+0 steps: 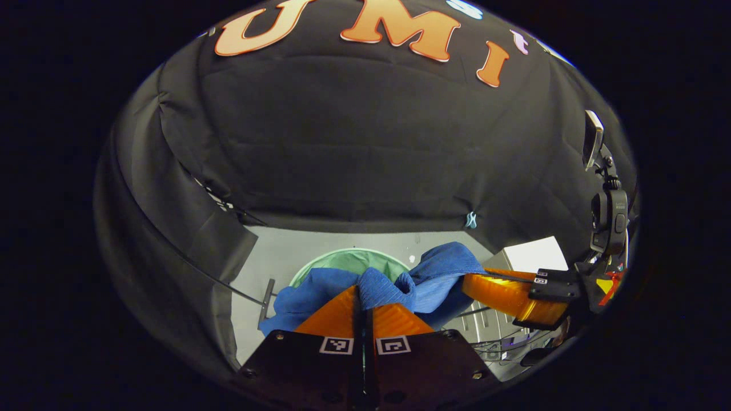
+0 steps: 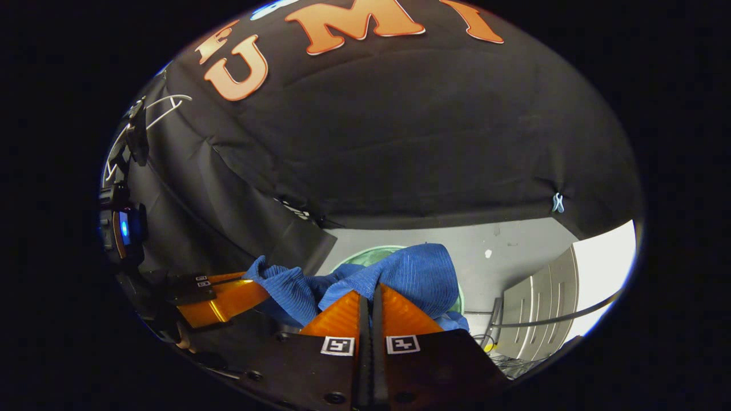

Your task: Grasp the clothes on the hanger with both hands and then place them into the laundry hamper below.

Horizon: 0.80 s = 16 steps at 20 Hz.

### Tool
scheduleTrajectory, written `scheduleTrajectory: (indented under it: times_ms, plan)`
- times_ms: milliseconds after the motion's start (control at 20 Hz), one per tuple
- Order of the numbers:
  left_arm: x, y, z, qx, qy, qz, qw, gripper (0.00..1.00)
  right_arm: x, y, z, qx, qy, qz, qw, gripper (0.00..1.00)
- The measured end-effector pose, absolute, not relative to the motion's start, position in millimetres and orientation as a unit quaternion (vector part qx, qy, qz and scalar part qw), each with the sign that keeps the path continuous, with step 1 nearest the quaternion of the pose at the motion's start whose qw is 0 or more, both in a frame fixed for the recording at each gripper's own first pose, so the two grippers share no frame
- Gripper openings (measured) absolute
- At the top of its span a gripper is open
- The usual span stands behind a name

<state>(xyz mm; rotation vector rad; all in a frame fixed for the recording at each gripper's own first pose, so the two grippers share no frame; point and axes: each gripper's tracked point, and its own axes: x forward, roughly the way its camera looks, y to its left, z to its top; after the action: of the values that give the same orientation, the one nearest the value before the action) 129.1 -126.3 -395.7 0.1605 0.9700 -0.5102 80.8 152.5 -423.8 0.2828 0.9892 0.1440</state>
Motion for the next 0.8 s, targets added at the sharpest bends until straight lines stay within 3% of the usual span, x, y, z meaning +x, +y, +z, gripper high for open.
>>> scheduleTrajectory:
  times_ms: [300, 800]
  plan:
    - [122, -110, -434, 0.08, 0.508, -0.227, 0.827, 0.02, 71, 154, -474, 0.134, 0.528, 0.054, 0.837, 0.08]
    - [99, -91, -465, 0.101, 0.565, -0.202, 0.794, 0.02, 68, 151, -487, 0.129, 0.56, 0.028, 0.818, 0.08]
